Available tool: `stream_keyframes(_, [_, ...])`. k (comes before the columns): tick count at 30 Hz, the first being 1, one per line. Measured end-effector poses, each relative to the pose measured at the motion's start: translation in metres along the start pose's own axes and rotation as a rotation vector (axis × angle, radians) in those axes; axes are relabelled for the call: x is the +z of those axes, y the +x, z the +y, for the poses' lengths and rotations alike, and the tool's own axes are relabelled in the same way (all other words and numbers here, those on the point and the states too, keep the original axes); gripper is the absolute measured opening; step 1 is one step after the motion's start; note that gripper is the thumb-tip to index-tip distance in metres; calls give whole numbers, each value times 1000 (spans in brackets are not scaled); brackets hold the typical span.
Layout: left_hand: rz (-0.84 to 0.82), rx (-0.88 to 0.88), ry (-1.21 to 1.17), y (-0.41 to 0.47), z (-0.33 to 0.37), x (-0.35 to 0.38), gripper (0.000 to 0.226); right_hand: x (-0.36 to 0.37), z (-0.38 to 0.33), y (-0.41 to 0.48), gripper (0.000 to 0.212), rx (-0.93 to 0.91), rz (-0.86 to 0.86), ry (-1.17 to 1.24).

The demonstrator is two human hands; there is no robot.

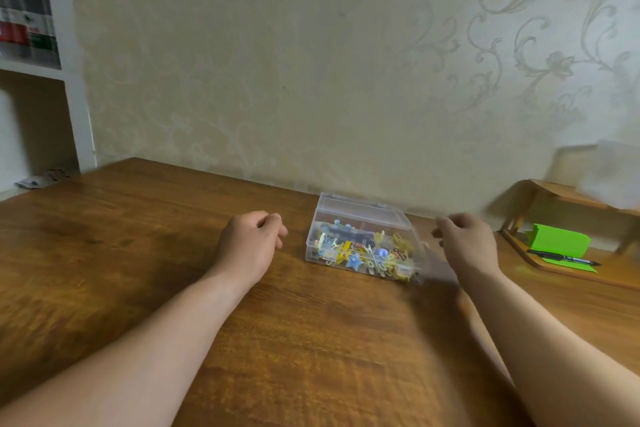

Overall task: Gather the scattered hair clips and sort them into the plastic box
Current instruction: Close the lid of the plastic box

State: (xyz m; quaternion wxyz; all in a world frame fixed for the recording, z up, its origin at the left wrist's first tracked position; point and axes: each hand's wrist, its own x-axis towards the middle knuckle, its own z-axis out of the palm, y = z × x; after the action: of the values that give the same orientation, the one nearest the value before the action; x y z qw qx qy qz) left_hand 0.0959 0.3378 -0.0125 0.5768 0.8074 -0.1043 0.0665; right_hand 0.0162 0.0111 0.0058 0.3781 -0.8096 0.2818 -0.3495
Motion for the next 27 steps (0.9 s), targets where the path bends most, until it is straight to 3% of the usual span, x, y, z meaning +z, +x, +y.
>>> stream_keyframes(4, [-18, -94, -66, 7, 4, -3, 26, -3, 23, 0, 19, 139, -120, 84])
stream_keyframes(8, [-146, -166, -84, 39, 13, 15, 20, 7, 18, 27, 24, 241, -224, 217])
stream_keyframes(12, [-218, -236, -74, 82, 20, 45, 19, 23, 21, 49, 32, 297, -299, 133])
stream_keyframes(16, [-292, -260, 28, 109, 25, 62, 32, 32, 8, 61, 35, 345, -413, 76])
stream_keyframes(21, [-300, -239, 134, 117, 22, 71, 23, 41, 8, 68, 29, 388, -428, 127])
stream_keyframes(25, [-274, -236, 75, 122, 17, 72, 21, 41, 14, 68, 13, 384, -409, 203])
stream_keyframes(27, [-274, -208, 23, 120, 18, 72, 12, 40, 19, 68, 19, 370, -399, 324])
